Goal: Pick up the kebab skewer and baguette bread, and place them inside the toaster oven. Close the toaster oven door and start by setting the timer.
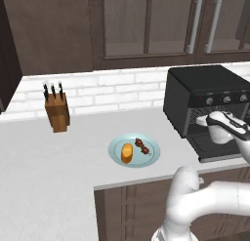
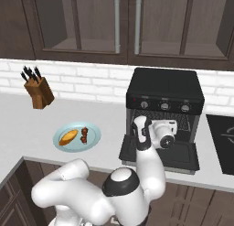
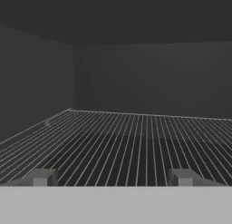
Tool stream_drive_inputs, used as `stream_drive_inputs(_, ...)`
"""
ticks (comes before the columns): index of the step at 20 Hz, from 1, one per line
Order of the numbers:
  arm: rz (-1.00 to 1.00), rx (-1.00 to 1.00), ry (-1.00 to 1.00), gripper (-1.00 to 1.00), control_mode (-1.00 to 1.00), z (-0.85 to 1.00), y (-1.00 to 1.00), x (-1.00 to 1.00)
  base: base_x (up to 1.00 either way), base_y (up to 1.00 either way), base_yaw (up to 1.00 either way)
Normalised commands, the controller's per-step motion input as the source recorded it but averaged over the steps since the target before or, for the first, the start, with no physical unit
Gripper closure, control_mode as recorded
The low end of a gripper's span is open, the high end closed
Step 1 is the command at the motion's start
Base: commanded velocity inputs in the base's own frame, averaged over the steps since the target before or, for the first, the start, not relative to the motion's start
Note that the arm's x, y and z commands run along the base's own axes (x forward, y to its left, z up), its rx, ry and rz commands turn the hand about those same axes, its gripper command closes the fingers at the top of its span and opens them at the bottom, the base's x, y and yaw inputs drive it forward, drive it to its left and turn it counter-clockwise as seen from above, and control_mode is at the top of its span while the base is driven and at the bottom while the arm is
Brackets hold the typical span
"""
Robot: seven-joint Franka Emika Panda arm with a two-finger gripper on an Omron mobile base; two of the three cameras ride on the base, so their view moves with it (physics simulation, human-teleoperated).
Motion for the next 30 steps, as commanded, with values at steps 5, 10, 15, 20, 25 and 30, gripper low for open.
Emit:
stream_drive_inputs(5, 0.00, -0.03, 0.02, -1.00, -1.00, -0.45, -0.01, 0.03, 0.00, 0.00, 0.00)
stream_drive_inputs(10, 0.00, -0.07, 0.11, -1.00, -1.00, -0.74, -0.03, -0.21, 0.00, 0.00, 0.00)
stream_drive_inputs(15, -0.01, -0.11, 0.13, -1.00, -1.00, -0.93, -0.01, -0.48, 0.00, 0.00, 0.00)
stream_drive_inputs(20, -0.02, -0.11, 0.06, -1.00, -1.00, -0.87, -0.08, -0.78, 0.00, 0.00, 0.00)
stream_drive_inputs(25, -0.02, -0.12, 0.03, -1.00, -1.00, -0.81, -0.08, -0.97, 0.00, 0.00, 0.00)
stream_drive_inputs(30, 0.00, -0.10, 0.09, -1.00, -1.00, -0.74, -0.07, -1.00, 0.00, 0.00, 0.00)
